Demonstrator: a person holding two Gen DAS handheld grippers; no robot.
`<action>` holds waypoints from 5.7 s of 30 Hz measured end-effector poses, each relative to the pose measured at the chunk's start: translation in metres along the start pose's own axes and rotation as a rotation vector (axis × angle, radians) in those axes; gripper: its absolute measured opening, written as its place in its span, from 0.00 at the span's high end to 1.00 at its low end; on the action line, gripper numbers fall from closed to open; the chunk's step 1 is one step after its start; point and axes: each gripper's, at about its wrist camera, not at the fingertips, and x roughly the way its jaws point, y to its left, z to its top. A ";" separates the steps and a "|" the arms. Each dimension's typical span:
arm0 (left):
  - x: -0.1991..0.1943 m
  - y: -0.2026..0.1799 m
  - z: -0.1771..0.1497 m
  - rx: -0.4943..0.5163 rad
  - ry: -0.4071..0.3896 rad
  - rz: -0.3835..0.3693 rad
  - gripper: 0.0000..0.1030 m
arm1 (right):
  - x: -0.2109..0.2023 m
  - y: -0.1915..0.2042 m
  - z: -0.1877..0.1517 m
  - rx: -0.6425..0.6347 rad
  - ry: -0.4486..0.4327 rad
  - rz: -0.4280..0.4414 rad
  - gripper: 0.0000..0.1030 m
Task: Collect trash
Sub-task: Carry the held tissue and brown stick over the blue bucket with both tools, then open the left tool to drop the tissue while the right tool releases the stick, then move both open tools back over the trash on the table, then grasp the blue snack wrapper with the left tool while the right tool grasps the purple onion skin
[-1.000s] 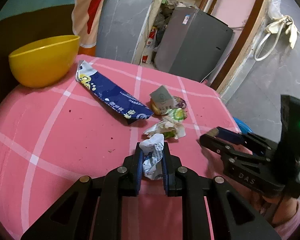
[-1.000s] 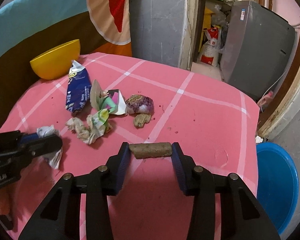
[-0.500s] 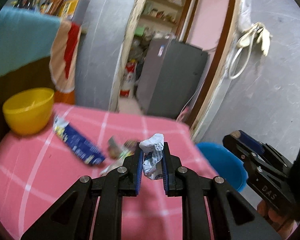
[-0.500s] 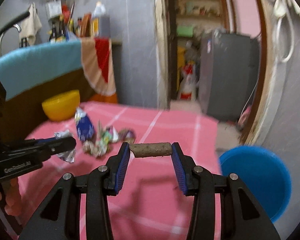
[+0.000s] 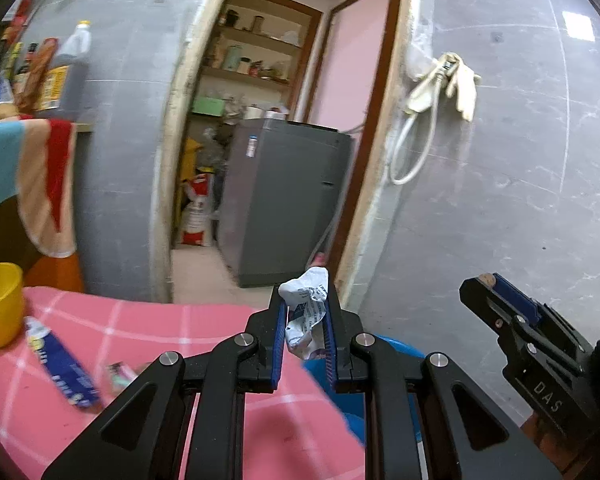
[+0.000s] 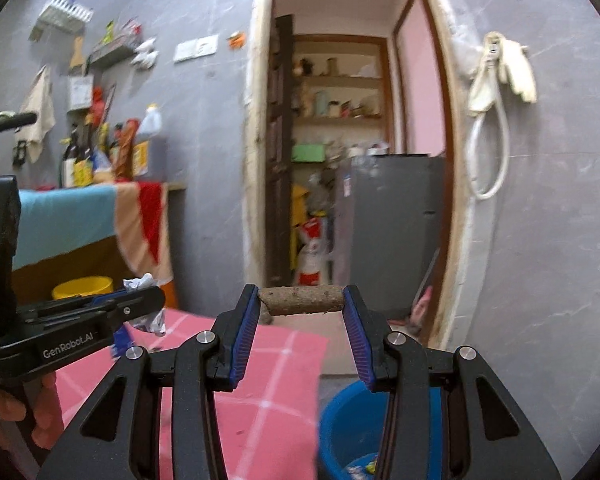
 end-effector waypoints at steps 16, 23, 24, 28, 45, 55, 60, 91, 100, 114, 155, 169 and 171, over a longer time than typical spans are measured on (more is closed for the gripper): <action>0.095 -0.065 -0.015 0.017 0.212 -0.105 0.86 | -0.006 -0.099 -0.035 0.134 0.073 -0.210 0.61; 0.133 -0.065 -0.033 0.009 0.348 -0.042 0.86 | 0.009 -0.124 -0.060 0.191 0.182 -0.222 0.61; 0.138 -0.063 -0.038 0.007 0.360 -0.038 0.86 | 0.012 -0.127 -0.064 0.204 0.198 -0.218 0.61; 0.148 -0.054 -0.051 -0.004 0.404 -0.022 0.85 | 0.023 -0.131 -0.076 0.235 0.260 -0.206 0.61; 0.147 -0.026 -0.047 -0.088 0.425 -0.010 0.56 | 0.049 -0.131 -0.089 0.269 0.351 -0.176 0.54; 0.093 -0.010 -0.033 -0.044 0.240 0.056 0.30 | 0.039 -0.121 -0.069 0.255 0.286 -0.179 0.40; 0.059 0.009 -0.023 -0.064 0.143 0.102 0.14 | 0.028 -0.109 -0.052 0.229 0.217 -0.180 0.22; -0.144 0.112 -0.013 -0.001 -0.183 0.417 0.02 | -0.019 0.051 0.011 0.076 -0.154 0.040 0.00; -0.152 0.130 -0.021 0.017 -0.182 0.448 0.02 | -0.010 0.089 0.008 0.007 -0.169 0.084 0.00; -0.089 0.155 -0.043 0.032 0.050 0.461 0.02 | 0.041 0.106 -0.023 -0.068 -0.008 0.141 0.00; 0.042 0.229 -0.074 -0.240 0.499 0.450 0.64 | 0.196 0.116 -0.084 0.034 0.738 0.336 0.34; 0.044 0.223 -0.077 -0.306 0.500 0.344 0.98 | 0.213 0.124 -0.085 0.080 0.767 0.459 0.73; 0.040 0.222 -0.077 -0.307 0.490 0.329 0.98 | 0.214 0.125 -0.085 0.098 0.767 0.471 0.76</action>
